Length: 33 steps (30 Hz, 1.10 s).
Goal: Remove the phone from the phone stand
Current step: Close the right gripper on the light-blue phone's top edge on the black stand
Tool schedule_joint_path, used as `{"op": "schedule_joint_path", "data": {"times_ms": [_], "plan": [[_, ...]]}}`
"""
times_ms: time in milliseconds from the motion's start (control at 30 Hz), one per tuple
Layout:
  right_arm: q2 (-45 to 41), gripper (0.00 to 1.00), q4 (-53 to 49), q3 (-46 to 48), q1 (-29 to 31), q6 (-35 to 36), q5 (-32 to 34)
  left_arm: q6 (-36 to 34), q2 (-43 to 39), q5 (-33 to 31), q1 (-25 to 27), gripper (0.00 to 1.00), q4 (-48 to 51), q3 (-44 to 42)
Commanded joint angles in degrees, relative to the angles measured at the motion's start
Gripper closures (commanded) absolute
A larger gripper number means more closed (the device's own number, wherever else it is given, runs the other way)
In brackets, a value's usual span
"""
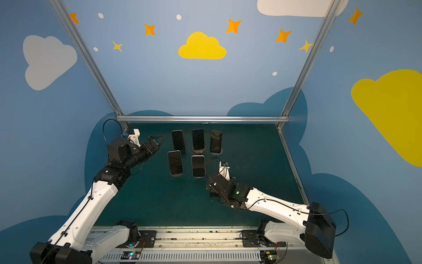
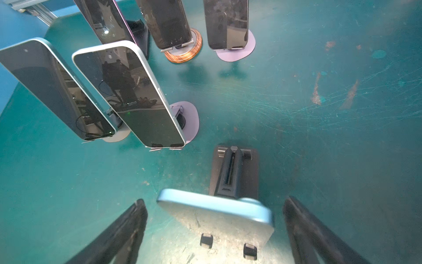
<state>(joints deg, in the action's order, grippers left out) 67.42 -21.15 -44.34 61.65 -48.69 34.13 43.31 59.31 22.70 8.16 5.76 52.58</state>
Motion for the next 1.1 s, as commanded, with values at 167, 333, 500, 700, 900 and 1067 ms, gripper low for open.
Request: {"op": "schedule_joint_path", "data": {"times_ms": [167,333,500,700,900,1067], "plan": [[2.0,0.06,3.8,0.8,0.2,1.8,2.9,0.1,0.7,1.2,0.1,0.00,-1.4,-0.7],[3.7,0.07,2.8,-0.2,0.1,1.4,4.7,0.1,0.7,1.1,0.2,0.00,-1.2,-0.7],[5.1,0.08,-0.4,-1.2,0.1,-1.4,5.6,0.2,0.6,1.0,0.2,0.00,-1.2,-0.7],[6.0,0.10,-1.0,-0.9,0.1,-2.6,5.6,0.1,0.7,1.1,0.2,0.00,-1.2,-0.7],[6.5,0.15,2.2,0.2,0.1,-1.7,4.5,0.1,0.9,1.2,0.2,0.00,-1.3,-0.7],[6.9,0.19,2.6,0.1,0.2,-0.6,3.4,0.1,1.2,1.4,0.2,0.00,-1.2,-0.6]]}}
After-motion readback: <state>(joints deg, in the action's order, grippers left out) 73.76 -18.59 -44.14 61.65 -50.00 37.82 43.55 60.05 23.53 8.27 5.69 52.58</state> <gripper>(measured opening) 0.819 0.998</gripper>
